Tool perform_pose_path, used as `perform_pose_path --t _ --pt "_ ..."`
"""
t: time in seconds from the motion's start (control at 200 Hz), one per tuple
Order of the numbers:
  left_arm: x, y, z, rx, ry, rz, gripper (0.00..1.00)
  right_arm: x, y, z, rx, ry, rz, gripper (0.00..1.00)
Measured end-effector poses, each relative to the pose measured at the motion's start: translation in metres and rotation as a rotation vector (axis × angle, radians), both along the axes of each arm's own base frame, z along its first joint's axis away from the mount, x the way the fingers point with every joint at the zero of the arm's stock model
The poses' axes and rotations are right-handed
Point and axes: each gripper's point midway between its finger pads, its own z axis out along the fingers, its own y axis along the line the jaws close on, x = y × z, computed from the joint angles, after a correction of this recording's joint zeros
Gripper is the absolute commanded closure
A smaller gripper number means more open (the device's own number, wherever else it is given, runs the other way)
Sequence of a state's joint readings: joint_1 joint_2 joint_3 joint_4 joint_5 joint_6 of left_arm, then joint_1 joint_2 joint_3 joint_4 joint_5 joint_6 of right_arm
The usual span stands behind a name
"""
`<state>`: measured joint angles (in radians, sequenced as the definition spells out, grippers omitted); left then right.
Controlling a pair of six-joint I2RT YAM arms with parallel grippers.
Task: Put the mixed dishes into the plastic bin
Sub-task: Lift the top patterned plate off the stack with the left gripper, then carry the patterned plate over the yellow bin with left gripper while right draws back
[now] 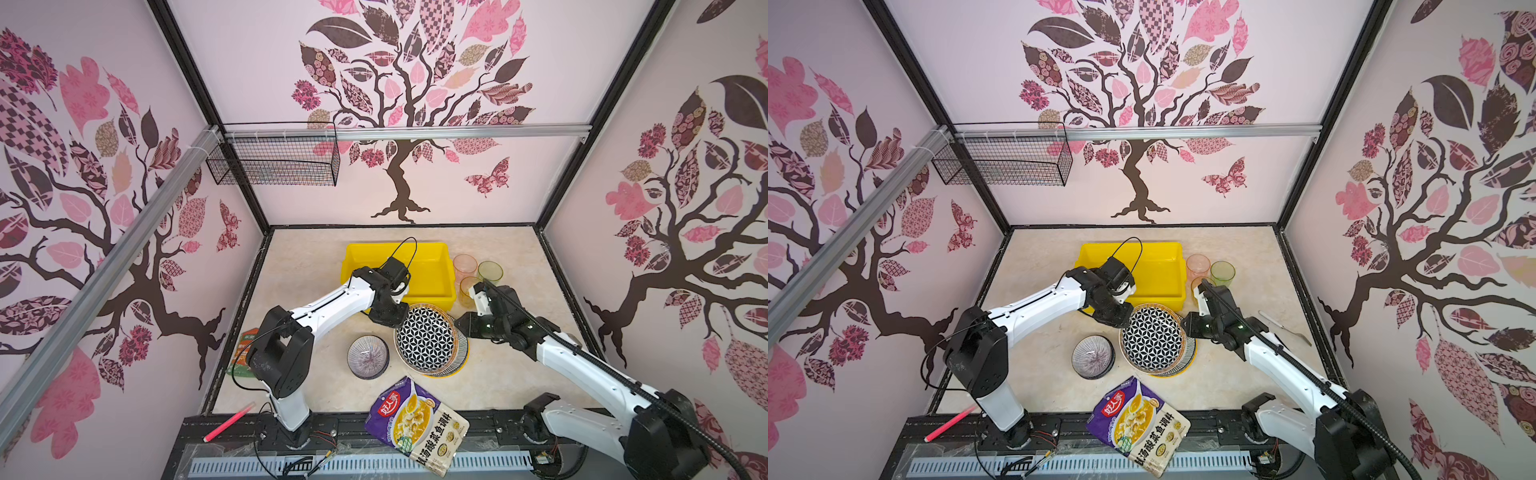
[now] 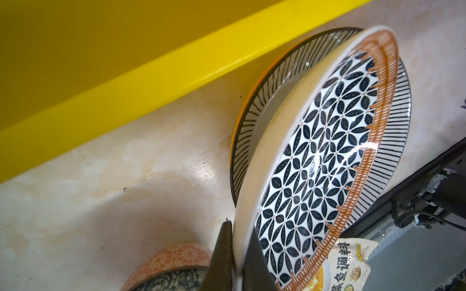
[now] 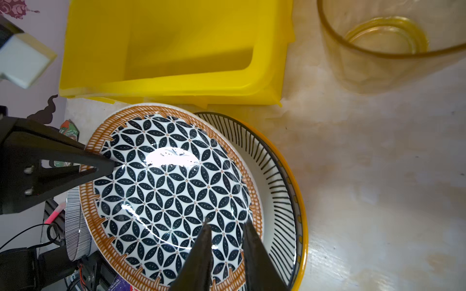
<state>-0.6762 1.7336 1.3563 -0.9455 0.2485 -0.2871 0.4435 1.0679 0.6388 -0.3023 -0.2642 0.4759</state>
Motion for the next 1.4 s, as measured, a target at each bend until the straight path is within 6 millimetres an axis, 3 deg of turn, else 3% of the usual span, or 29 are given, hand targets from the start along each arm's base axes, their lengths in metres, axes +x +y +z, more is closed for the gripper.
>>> perform_pose_path --t 0.3,0.515,0.805,1.091,1.401 --pt "0.006 0.011 0.022 -0.035 -0.037 0.027 1.00 0.011 -0.007 0.036 -0.001 -0.103 -0.052 0.74" --pt "0.018 0.010 0.037 -0.057 -0.072 0.040 1.00 0.016 -0.015 0.043 -0.017 -0.130 -0.098 0.71" --pt "0.042 0.002 0.078 -0.121 -0.168 0.047 1.00 0.022 -0.026 0.058 -0.049 -0.177 -0.154 0.67" --pt "0.065 0.018 0.098 -0.141 -0.209 0.105 1.00 0.025 -0.033 0.061 -0.077 -0.195 -0.182 0.64" --pt "0.106 0.035 0.124 -0.188 -0.278 0.195 1.00 0.027 -0.033 0.058 -0.101 -0.197 -0.171 0.61"
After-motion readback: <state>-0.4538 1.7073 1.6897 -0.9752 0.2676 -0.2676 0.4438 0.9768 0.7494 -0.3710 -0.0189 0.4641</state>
